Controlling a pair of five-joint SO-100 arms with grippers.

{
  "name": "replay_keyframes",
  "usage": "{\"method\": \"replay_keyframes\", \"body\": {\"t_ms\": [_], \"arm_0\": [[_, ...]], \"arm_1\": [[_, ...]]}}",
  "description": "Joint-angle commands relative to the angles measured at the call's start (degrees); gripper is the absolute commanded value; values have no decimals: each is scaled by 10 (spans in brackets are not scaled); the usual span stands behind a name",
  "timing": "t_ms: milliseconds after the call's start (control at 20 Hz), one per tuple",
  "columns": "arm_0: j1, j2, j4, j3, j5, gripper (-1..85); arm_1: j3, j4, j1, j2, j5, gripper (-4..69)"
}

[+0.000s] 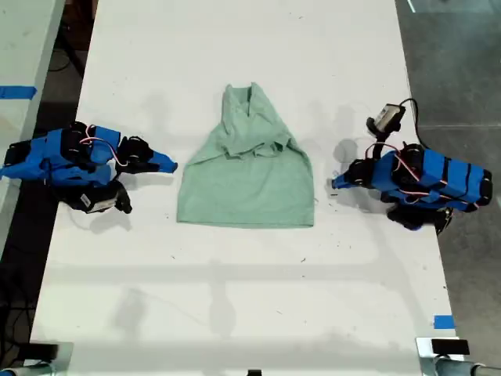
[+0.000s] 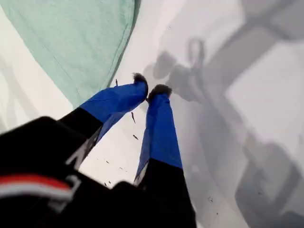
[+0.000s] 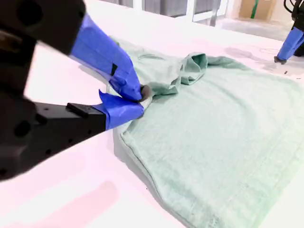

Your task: Fold t shirt

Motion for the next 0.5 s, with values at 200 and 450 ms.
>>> {"method": "replay_keyframes", "body": {"t_ms": [200,450], "arm_0": [[-9,4,3,11,-17,0],[-22,4,10,14,-34,0]], "arm_1": [[18,-4,-5,4,3,40],[18,-4,-4,4,3,40]]}}
